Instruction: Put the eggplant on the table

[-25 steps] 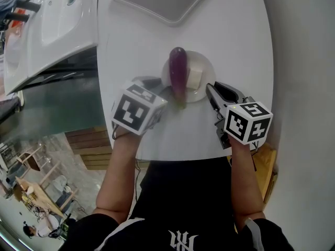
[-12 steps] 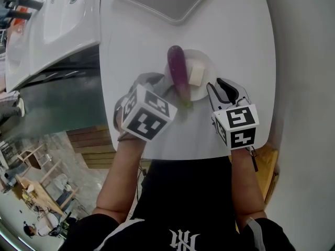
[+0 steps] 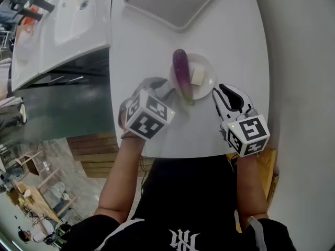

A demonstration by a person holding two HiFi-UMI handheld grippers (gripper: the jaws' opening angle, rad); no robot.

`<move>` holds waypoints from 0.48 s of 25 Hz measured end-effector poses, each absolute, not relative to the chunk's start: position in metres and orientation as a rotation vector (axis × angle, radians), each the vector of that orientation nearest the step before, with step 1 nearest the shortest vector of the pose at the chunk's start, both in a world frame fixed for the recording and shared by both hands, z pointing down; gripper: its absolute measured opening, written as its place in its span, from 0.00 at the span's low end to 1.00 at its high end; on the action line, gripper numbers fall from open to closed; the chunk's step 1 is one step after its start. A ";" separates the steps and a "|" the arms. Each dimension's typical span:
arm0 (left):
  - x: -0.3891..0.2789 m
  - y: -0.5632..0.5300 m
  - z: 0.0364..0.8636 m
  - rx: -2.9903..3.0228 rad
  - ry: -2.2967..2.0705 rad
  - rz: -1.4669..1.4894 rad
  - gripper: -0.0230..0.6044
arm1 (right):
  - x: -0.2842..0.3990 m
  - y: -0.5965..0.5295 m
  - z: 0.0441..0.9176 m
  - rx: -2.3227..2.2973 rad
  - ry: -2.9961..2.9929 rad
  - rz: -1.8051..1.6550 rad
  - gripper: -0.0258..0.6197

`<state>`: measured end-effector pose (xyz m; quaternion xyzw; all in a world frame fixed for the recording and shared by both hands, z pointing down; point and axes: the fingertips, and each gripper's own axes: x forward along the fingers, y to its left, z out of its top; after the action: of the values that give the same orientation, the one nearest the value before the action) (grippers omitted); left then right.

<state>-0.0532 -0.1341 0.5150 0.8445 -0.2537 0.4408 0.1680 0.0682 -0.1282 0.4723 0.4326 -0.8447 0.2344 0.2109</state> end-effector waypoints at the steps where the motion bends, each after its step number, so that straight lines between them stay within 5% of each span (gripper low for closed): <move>1: -0.054 -0.128 0.510 2.416 -0.715 1.187 0.21 | 0.062 -0.118 0.459 1.168 -2.482 0.784 0.13; 5: -0.059 -0.083 0.471 2.458 -0.617 0.776 0.08 | 0.042 -0.062 0.375 0.899 -3.024 1.432 0.10; 9: -0.059 -0.009 0.403 2.132 -0.171 -0.160 0.05 | 0.014 0.016 0.304 0.343 -3.286 1.513 0.11; 12: -0.075 0.049 0.368 1.922 0.004 -0.558 0.05 | -0.015 0.076 0.270 -0.090 -3.319 1.549 0.07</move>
<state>-0.0754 0.0492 0.3679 0.8085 0.0016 -0.2349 0.5396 -0.0153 0.0764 0.2698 -0.0237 -0.8752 0.4084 -0.2581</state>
